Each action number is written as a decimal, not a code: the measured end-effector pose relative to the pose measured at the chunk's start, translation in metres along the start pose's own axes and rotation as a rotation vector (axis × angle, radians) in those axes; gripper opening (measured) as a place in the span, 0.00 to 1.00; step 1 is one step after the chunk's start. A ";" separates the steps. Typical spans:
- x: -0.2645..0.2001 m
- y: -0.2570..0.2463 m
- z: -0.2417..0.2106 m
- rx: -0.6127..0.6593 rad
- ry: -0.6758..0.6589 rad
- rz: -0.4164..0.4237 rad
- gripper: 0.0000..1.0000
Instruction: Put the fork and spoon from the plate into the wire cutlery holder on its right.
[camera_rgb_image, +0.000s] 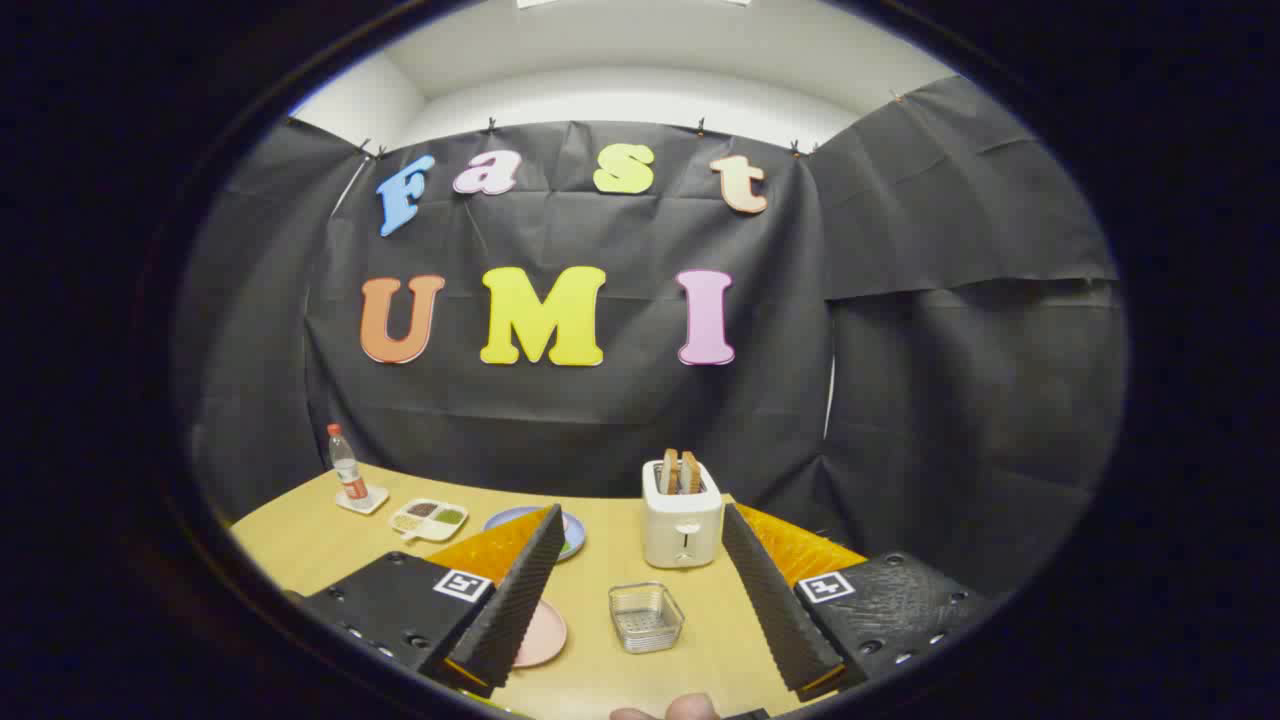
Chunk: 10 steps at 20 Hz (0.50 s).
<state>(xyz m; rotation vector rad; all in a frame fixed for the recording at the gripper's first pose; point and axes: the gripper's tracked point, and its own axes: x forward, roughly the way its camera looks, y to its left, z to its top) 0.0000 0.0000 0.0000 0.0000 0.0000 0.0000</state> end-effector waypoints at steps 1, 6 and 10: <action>0.000 0.003 0.002 -0.001 -0.003 0.003 0.95; 0.010 0.014 -0.006 0.011 0.026 0.034 0.95; 0.012 0.014 -0.015 0.007 0.057 0.036 0.95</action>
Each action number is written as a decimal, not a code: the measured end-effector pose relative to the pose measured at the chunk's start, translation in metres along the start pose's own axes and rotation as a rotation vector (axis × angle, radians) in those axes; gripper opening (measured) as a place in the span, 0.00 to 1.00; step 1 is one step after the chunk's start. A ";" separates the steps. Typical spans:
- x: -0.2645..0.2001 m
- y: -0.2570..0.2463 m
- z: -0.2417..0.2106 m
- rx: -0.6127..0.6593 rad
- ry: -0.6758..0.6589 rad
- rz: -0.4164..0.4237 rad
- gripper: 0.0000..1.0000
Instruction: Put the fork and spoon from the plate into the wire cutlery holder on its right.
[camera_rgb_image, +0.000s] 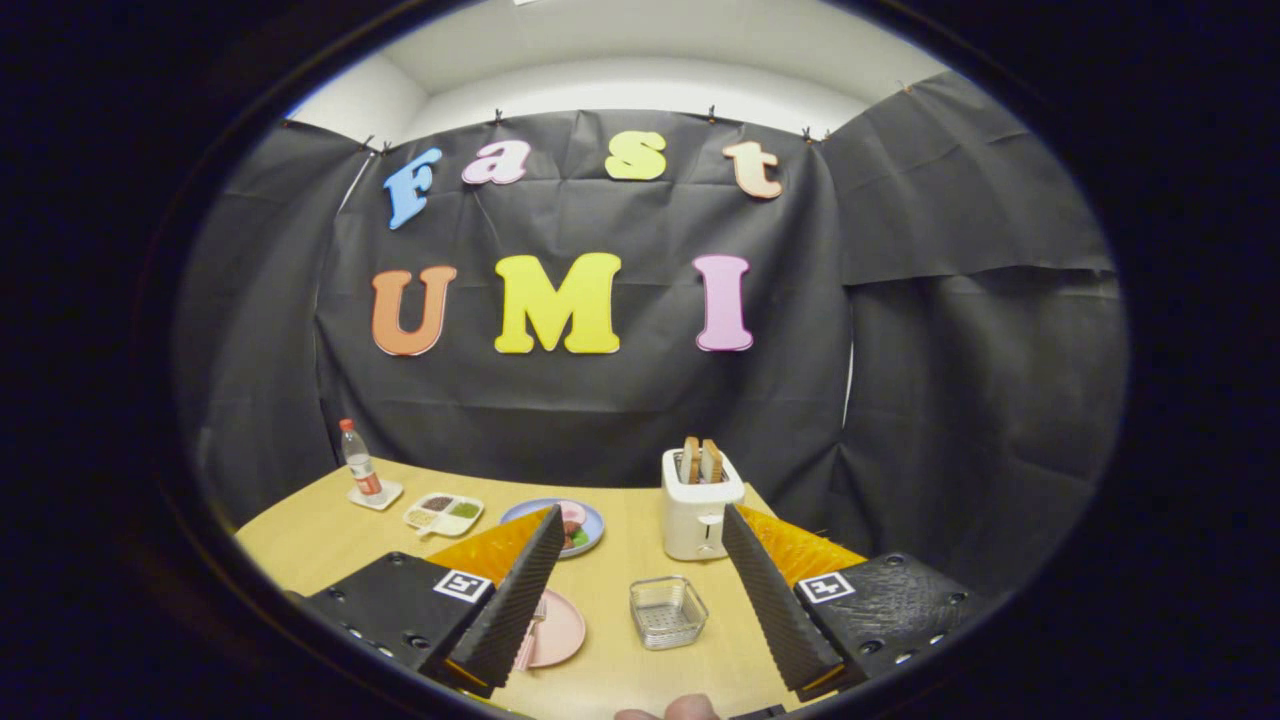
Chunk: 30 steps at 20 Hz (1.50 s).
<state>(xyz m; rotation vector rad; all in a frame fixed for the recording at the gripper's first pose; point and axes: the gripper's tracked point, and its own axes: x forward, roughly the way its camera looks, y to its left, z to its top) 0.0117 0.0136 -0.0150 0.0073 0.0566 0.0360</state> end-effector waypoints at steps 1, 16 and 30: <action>-0.001 -0.001 -0.004 -0.001 0.012 0.000 0.95; 0.023 0.069 -0.071 -0.078 0.291 0.168 0.95; 0.057 0.117 -0.226 -0.221 0.815 0.207 0.96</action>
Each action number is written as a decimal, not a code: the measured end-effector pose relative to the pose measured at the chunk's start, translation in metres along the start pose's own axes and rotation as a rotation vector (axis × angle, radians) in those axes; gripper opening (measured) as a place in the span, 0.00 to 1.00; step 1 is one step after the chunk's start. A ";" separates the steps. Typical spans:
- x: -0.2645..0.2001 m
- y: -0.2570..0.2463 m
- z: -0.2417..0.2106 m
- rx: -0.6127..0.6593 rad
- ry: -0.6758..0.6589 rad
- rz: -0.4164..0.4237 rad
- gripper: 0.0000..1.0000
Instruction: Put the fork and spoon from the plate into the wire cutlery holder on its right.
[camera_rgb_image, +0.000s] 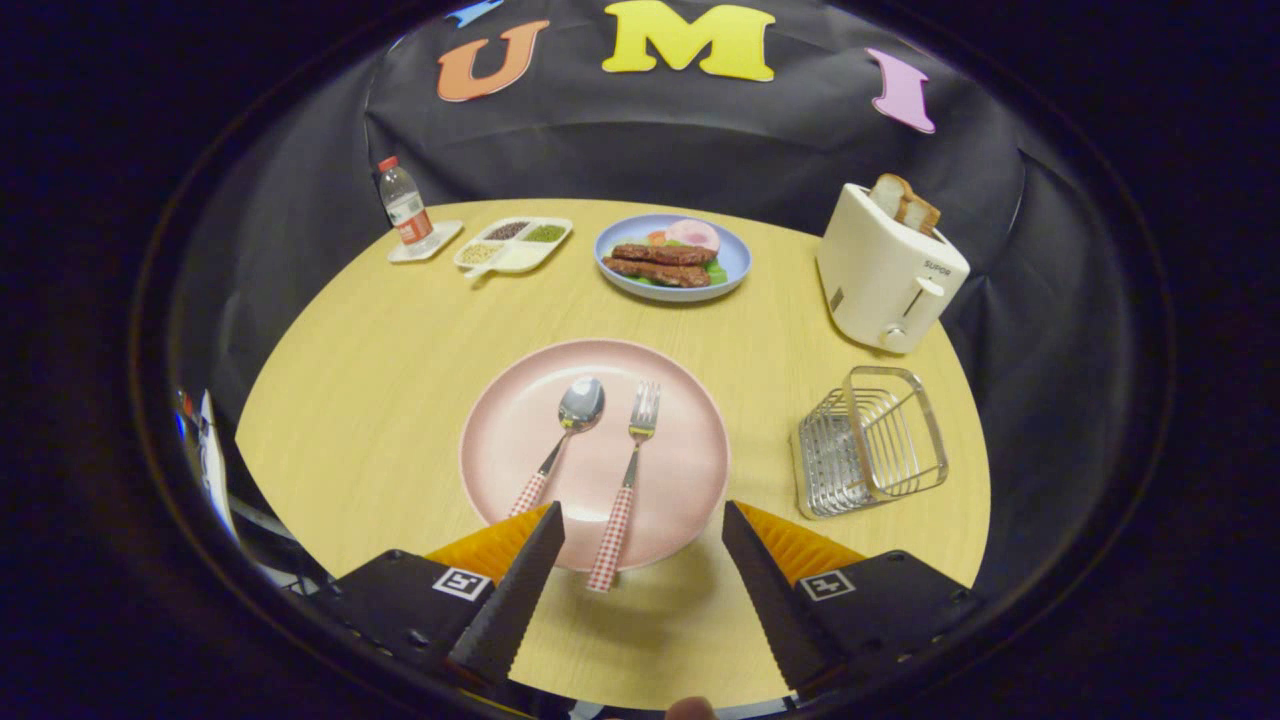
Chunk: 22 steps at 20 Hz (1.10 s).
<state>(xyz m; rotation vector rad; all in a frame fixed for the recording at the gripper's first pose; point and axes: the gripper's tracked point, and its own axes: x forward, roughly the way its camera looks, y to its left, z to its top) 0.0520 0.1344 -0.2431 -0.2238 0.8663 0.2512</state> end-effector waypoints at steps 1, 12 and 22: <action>0.006 0.004 -0.001 -0.012 0.007 -0.001 0.96; 0.054 0.015 -0.027 0.090 0.176 -0.043 0.41; 0.028 0.018 -0.021 0.196 0.270 0.032 0.04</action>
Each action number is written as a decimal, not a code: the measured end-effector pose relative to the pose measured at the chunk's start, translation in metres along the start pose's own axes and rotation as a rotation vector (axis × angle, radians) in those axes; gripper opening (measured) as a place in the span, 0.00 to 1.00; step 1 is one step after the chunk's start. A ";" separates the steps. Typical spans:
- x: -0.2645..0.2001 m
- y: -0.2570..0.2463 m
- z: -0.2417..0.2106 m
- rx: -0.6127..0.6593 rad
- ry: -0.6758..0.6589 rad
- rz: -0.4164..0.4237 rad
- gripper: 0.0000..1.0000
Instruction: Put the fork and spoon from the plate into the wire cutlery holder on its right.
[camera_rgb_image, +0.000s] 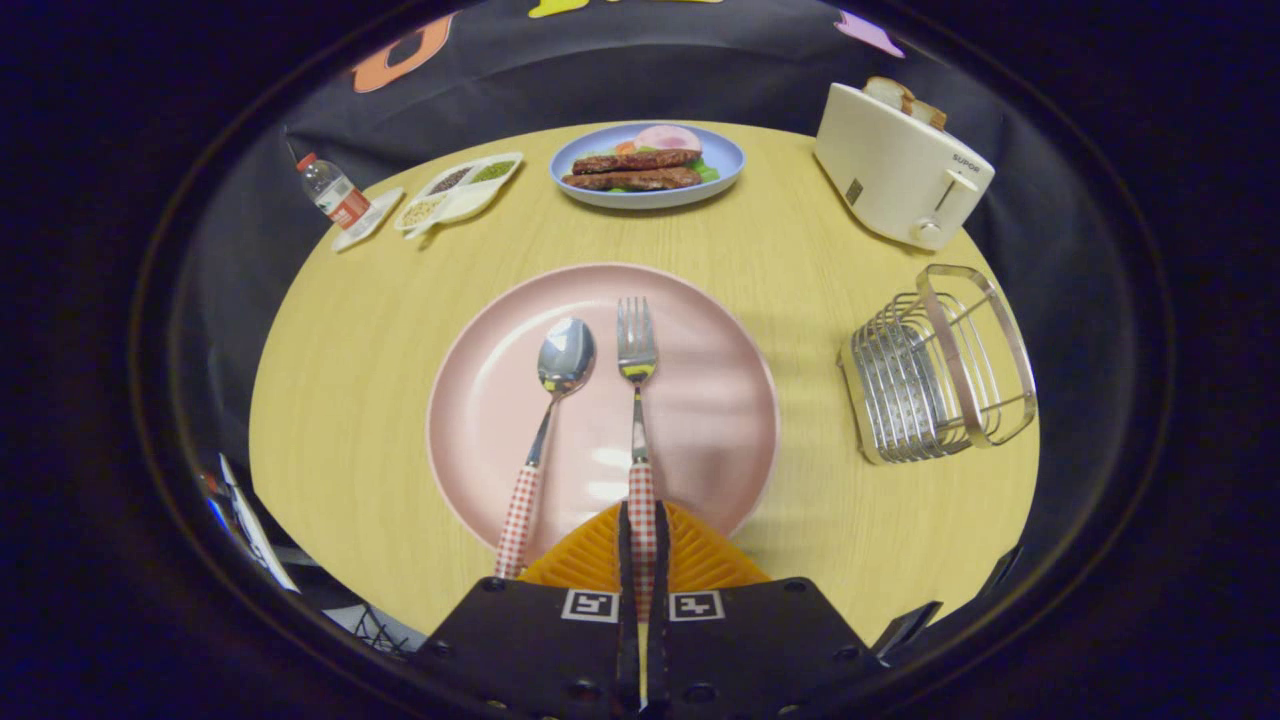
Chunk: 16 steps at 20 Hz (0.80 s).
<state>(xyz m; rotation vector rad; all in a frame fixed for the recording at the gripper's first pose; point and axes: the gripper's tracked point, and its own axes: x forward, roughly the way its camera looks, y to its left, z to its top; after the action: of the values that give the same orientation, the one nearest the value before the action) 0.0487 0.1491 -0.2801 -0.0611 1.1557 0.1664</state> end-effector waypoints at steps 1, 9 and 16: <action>-0.011 0.001 0.002 0.004 0.012 0.016 0.04; -0.119 -0.069 0.037 -0.067 0.037 -0.001 0.03; -0.148 -0.155 0.030 0.052 0.204 -0.039 0.03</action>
<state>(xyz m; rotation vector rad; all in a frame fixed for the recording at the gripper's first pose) 0.0432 -0.0148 -0.1382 -0.0555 1.3605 0.0967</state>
